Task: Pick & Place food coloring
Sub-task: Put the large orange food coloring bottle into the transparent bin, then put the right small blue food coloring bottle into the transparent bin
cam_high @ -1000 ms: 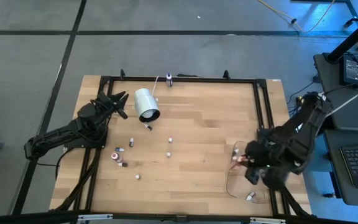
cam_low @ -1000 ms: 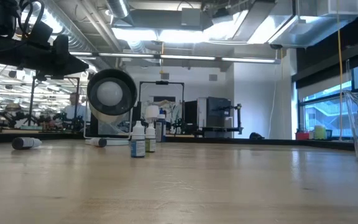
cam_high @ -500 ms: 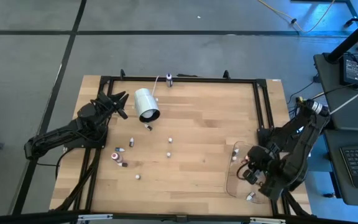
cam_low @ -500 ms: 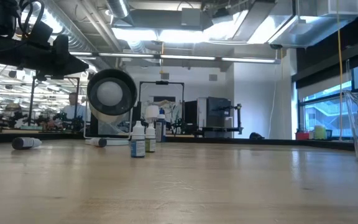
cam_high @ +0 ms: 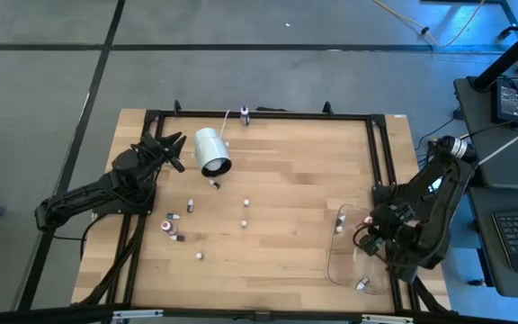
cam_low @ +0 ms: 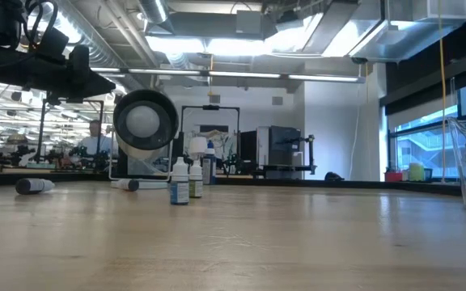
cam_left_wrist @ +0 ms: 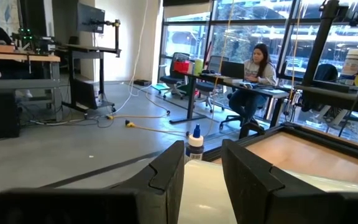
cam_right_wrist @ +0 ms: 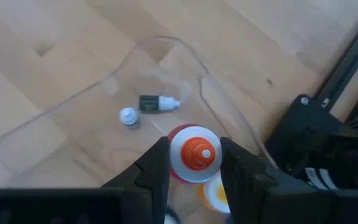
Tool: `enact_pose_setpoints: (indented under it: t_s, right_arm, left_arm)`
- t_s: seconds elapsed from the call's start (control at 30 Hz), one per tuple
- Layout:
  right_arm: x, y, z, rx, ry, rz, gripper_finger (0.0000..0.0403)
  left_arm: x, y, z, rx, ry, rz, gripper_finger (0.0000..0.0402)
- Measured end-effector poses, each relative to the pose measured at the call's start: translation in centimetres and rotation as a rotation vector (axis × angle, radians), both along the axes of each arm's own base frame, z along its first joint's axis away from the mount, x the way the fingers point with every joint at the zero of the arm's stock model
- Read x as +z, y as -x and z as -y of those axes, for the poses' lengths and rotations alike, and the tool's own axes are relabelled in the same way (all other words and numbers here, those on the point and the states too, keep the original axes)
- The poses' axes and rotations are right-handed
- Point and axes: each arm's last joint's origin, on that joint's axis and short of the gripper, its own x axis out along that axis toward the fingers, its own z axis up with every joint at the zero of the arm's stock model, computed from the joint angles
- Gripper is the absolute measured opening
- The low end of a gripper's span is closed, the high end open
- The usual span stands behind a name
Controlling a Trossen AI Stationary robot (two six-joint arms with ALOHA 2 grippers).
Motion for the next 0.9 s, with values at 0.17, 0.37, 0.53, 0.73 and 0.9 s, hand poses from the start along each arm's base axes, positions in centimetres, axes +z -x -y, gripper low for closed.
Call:
enact_pose_setpoints:
  t_s: [0.17, 0.37, 0.53, 0.73, 0.9]
  right_arm:
    - [-1.6, 0.3, 0.7, -0.001, -0.017, 0.004, 0.0122]
    - [-3.0, 0.6, 1.1, -0.002, -0.037, 0.004, 0.0122]
    - [-3.8, 0.8, 1.5, -0.008, -0.017, -0.034, 0.0136]
    - [-3.9, 0.8, 1.6, -0.006, -0.014, -0.036, 0.0167]
    - [-3.9, 0.8, 1.6, -0.007, -0.017, -0.045, 0.0173]
  left_arm:
    - [0.0, 0.0, 0.0, 0.0, 0.0, 0.0, 0.0104]
    - [0.0, 0.0, 0.0, 0.0, 0.0, -0.001, 0.0104]
    - [0.0, 0.0, 0.0, -0.001, 0.0, -0.002, 0.0104]
    - [0.0, 0.0, 0.0, -0.001, -0.002, -0.003, 0.0104]
    - [0.0, 0.0, 0.0, -0.001, -0.002, -0.003, 0.0104]
